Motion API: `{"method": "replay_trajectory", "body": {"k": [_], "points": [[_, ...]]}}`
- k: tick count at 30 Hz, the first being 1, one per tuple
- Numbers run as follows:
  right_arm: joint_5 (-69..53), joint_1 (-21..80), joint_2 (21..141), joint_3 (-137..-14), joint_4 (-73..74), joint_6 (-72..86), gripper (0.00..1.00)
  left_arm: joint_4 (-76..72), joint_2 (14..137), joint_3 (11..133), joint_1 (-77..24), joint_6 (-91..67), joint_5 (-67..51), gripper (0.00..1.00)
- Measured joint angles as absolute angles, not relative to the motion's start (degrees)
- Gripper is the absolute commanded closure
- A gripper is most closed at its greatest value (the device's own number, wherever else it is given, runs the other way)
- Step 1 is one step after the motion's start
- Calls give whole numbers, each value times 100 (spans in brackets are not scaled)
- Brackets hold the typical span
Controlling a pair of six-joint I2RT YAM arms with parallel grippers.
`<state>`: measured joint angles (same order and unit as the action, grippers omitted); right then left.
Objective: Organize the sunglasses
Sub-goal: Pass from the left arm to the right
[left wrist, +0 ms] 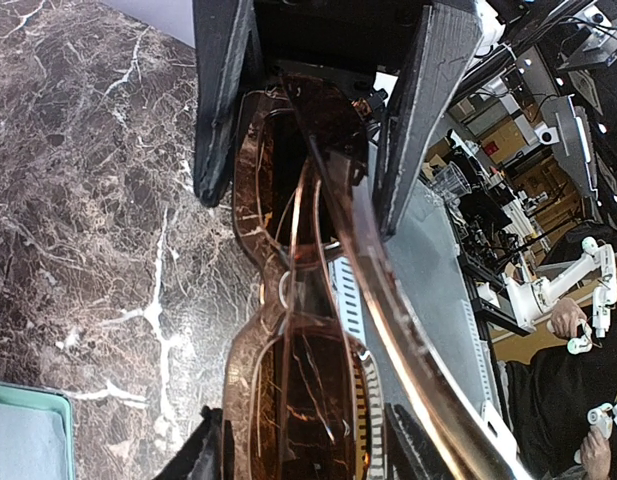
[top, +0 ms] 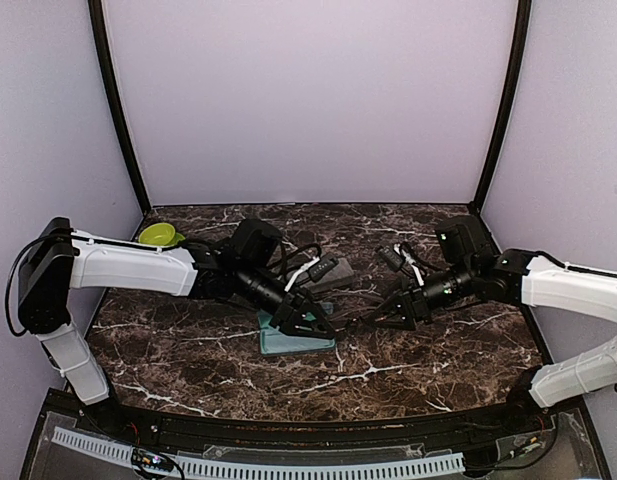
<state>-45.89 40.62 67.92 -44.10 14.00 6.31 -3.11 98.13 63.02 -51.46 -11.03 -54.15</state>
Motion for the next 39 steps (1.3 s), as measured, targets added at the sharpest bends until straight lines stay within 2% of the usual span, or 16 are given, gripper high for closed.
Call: {"method": "replay_trajectory", "body": {"k": [12, 15, 24, 31, 39], "points": [[-4657, 4062, 6694, -4388, 1372, 644, 55, -419, 9813, 6272, -5127, -1135, -5533, 96], [-4663, 4062, 6685, -4388, 1372, 655, 59, -469, 9813, 6250, -5127, -1160, -5548, 93], [-4650, 4062, 6683, -4388, 1372, 652, 68, -602, 9813, 6184, -5127, -1203, -5533, 70], [-4639, 4049, 6678, -4388, 1328, 655, 72, -762, 9701, 6055, -5127, -1210, -5419, 46], [-4624, 3999, 6639, -4388, 1339, 657, 74, -786, 9647, 5937, -5081, -1284, -5330, 33]]}}
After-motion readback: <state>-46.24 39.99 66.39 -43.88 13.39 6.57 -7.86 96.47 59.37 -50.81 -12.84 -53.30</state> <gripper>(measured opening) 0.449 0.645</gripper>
